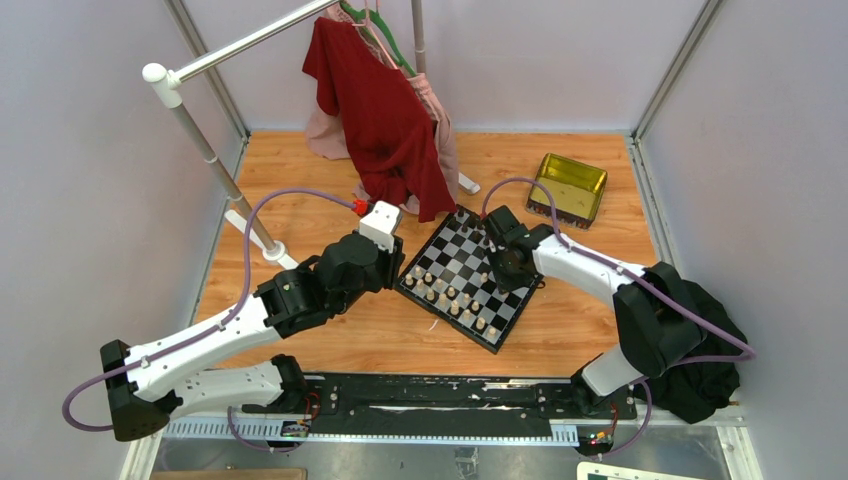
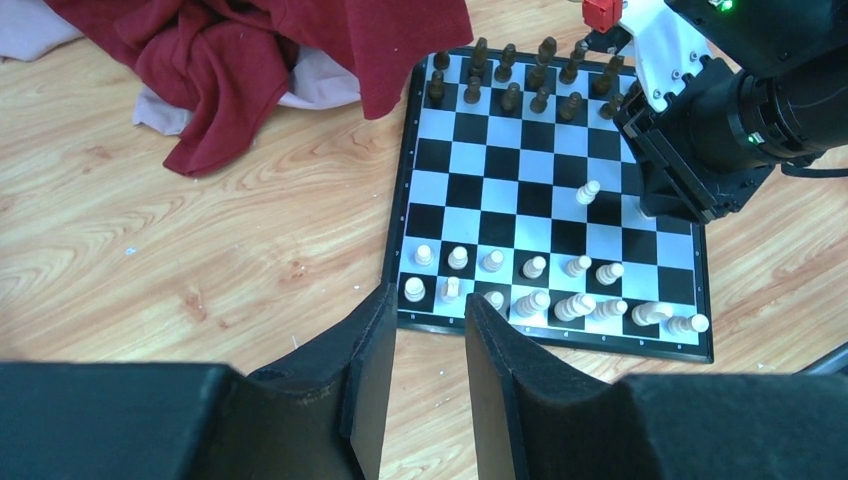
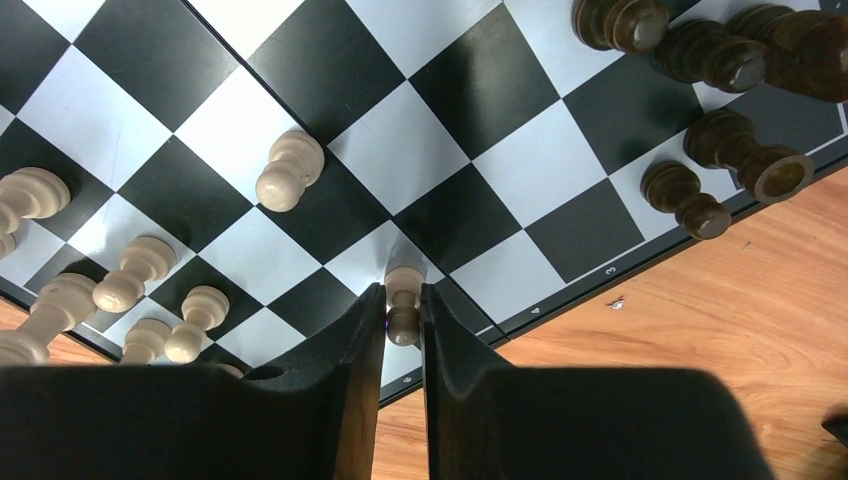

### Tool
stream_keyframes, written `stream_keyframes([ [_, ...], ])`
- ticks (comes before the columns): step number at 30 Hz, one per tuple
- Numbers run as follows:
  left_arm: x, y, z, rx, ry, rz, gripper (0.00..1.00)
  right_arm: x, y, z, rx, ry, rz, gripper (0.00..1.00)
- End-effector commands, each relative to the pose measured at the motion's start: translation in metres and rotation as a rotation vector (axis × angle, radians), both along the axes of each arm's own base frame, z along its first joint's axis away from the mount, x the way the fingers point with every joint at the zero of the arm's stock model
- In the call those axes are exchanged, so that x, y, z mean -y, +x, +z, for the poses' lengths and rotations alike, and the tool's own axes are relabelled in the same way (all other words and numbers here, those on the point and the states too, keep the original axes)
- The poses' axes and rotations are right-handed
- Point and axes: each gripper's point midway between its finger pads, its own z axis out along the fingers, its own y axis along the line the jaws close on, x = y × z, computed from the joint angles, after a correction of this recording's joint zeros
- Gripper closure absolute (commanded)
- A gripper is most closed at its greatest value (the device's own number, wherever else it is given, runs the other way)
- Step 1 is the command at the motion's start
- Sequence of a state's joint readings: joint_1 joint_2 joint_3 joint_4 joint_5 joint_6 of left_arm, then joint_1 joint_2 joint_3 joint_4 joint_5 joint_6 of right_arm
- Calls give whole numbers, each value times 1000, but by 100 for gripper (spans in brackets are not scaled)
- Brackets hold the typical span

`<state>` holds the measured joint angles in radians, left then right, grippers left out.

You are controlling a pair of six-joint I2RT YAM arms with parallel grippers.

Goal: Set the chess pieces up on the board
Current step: Pick up the chess piece from the chessboard, then place the chess piece on the chessboard.

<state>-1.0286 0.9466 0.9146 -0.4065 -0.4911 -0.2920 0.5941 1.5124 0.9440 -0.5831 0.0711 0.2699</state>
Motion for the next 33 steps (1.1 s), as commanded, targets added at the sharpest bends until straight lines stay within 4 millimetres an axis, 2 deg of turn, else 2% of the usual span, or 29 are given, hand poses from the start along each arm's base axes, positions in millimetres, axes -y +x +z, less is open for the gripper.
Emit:
stream_keyframes([
  [1, 0, 1, 13, 11, -37, 8, 64, 6, -7, -5, -29, -5, -13, 78],
  [7, -3, -1, 13, 6, -51, 14, 64, 3, -9, 0, -27, 17, -7, 91],
  [12, -5, -2, 12, 3, -56, 23, 64, -1, -12, 10, -21, 45, 10, 97],
  [20, -9, -3, 9, -2, -63, 37, 64, -11, -29, 22, -20, 55, 64, 100],
  [26, -10, -5, 9, -7, -76, 40, 64, -28, -46, 20, -41, 50, 120, 100],
  [33, -14, -7, 8, -8, -85, 47, 64, -39, -54, 16, -48, 42, 145, 100],
])
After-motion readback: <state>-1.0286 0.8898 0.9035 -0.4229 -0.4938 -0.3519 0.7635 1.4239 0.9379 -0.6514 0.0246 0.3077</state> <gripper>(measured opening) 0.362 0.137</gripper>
